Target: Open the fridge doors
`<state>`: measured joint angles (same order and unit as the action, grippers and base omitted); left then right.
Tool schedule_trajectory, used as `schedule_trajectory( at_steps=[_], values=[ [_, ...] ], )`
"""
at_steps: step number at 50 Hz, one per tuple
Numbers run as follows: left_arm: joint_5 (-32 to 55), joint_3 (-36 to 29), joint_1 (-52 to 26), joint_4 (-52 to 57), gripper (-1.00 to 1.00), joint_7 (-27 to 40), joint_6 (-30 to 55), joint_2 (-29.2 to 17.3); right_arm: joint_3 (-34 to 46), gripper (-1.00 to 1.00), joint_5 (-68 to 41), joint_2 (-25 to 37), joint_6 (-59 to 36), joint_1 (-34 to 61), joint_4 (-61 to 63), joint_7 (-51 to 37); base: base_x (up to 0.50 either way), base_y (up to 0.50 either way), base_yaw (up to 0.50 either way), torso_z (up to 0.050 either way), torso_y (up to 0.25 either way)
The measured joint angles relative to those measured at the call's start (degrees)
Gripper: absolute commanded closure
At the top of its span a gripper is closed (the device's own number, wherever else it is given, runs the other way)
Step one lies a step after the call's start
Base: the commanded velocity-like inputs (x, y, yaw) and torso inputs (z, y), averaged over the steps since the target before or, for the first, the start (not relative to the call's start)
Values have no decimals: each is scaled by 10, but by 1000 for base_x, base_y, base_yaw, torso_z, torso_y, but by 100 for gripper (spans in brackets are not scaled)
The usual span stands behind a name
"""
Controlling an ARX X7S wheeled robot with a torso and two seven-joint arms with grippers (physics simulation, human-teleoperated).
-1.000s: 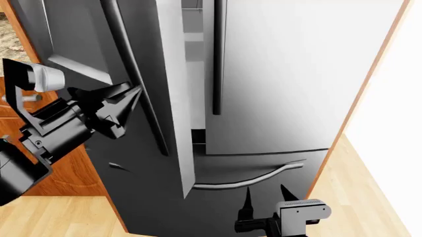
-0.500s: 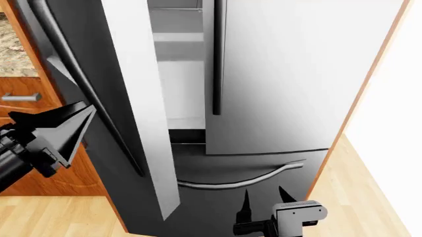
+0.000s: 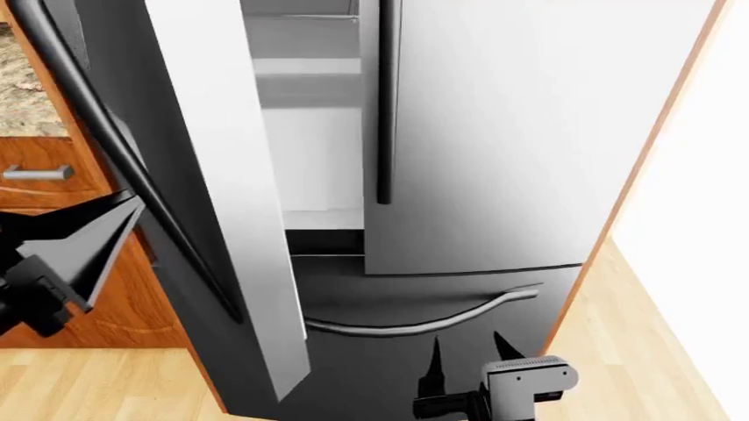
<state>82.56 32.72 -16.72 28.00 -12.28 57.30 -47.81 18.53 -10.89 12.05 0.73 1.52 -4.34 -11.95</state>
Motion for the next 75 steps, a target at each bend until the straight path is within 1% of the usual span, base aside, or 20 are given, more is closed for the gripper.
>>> schedule_trajectory(
  at_steps=[5,6,19,36,42,47,55,61,64,68,75],
  values=[
    [4,7,5,1,100,-1,1,-3,2,-100,0,1,0,0,0,-1,0,0,0,0,0],
    [4,9,6,1,-100,-2,1,-4,2,-100,0,1,0,0,1,-2,0,0,0,0,0],
    [-54,34,29,7,-100,1,-9,-12,5,-100,-1,4,-1,0,4,-5,0,0,0,0,0],
    [-80,67,61,19,-100,-17,-16,-16,9,-100,-2,7,0,2,4,-11,0,0,0,0,0],
    [-103,87,91,27,-100,-31,-18,-12,10,-100,-2,8,0,2,4,-13,0,0,0,0,0],
    [-122,123,136,36,-100,-52,-19,-1,11,-100,-1,9,0,3,4,-15,0,0,0,0,0],
    [-154,193,225,52,-100,-109,-30,39,14,-100,0,11,2,4,3,-16,0,0,0,0,0],
    [-208,210,291,45,-100,-166,-63,84,15,-100,0,12,2,5,4,-18,0,0,0,0,0],
    [-254,196,320,30,-100,-194,-93,111,16,-100,-1,13,2,6,5,-18,0,0,0,0,0],
    [-336,152,342,-13,-100,-215,-148,150,16,-100,-2,15,2,6,10,-19,0,0,0,0,0],
    [-492,54,321,-156,-100,-205,-266,219,17,-100,-4,17,3,4,17,-20,0,0,0,0,0]
  ],
)
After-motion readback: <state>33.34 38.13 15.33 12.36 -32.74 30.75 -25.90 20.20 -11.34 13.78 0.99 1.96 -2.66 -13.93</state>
